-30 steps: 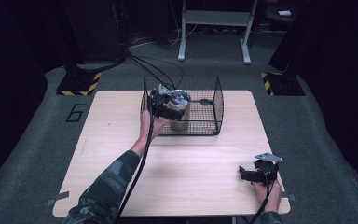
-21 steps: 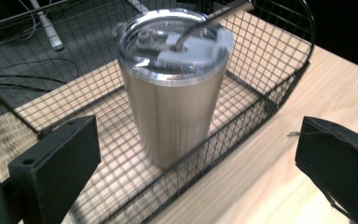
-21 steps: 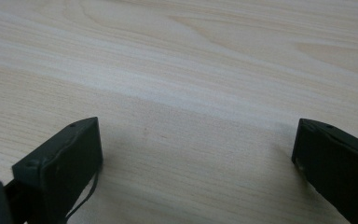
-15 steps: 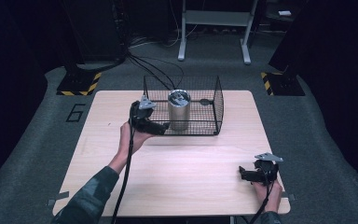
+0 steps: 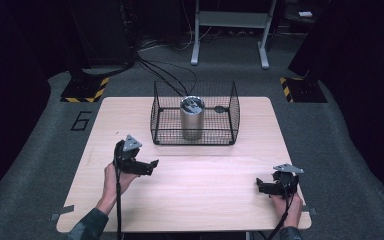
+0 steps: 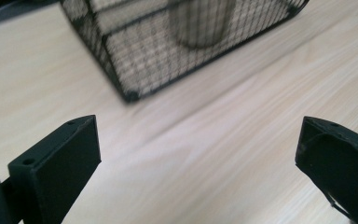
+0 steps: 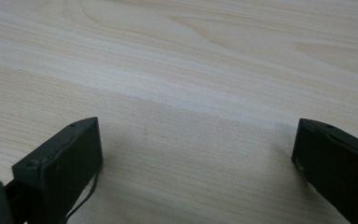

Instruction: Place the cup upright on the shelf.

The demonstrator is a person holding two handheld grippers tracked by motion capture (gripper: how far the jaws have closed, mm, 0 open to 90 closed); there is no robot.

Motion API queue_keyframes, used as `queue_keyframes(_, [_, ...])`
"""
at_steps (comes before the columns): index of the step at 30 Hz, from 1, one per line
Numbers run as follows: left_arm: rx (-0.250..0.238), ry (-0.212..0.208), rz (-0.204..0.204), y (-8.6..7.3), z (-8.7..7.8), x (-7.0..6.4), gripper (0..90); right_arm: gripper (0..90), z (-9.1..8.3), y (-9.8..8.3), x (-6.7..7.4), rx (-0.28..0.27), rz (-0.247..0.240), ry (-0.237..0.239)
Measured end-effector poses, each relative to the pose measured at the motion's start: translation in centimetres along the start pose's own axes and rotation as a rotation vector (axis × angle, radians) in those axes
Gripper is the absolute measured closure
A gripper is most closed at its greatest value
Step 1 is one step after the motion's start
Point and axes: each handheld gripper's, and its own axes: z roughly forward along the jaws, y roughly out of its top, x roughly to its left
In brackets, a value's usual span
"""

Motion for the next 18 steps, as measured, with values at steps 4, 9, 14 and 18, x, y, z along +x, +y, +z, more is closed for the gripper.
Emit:
queue_keyframes(4, [0.047,0.034,-0.063,-4.1,0.2,1.2,0.1,1.1,0.0,0.0,0.0,-0.001,-0.001,0.0])
queue_keyframes(9, [0.105,0.078,-0.111,-7.9,0.6,2.7,0.1,1.1,0.0,0.0,0.0,-0.003,-0.004,0.0])
queue_keyframes(14, [0.098,0.121,-0.166,-10.4,0.5,3.9,0.1,1.1,0.0,0.0,0.0,-0.005,-0.003,0.004])
queue_keyframes(18, [0.087,0.148,-0.178,-11.2,0.6,4.2,0.1,0.7,0.0,0.0,0.0,-0.003,-0.006,0.003])
